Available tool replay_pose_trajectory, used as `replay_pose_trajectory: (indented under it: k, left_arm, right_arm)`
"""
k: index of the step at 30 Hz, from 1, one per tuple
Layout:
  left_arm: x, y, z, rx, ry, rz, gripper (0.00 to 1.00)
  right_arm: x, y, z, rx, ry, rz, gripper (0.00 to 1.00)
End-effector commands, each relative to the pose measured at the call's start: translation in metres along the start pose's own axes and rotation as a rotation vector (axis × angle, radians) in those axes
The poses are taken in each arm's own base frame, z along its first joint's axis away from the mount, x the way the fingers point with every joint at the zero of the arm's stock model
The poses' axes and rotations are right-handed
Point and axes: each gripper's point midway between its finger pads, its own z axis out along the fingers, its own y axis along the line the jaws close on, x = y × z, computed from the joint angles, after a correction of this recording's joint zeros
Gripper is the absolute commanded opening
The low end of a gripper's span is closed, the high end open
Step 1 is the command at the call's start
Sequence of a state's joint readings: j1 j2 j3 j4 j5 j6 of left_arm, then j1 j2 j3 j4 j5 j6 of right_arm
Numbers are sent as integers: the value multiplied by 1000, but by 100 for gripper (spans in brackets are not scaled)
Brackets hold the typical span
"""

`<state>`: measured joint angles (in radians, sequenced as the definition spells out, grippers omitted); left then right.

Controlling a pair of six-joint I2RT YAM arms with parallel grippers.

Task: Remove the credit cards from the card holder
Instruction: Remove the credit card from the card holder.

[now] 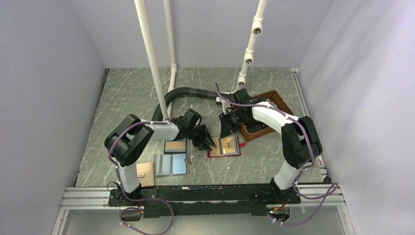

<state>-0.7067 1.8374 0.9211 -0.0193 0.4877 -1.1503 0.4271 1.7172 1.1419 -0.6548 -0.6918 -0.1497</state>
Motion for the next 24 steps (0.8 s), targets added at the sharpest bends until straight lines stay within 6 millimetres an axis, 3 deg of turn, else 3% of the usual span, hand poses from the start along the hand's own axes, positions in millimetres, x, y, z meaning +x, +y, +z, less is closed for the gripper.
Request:
replay_pose_trajectory:
  k: [1, 6, 20, 24]
  left_arm:
    - [-11, 5, 2, -34, -88, 51, 40]
    - [-10, 1, 3, 13, -96, 45, 41]
    - [-8, 11, 4, -43, -88, -1, 48]
    - [-7, 5, 6, -8, -76, 12, 48]
  right_arm:
    - [17, -22, -2, 122, 38, -40, 17]
    - [27, -41, 0, 216, 62, -13, 16]
    - [46, -54, 17, 221, 144, 45, 13]
    - [51, -55, 19, 216, 153, 54, 13]
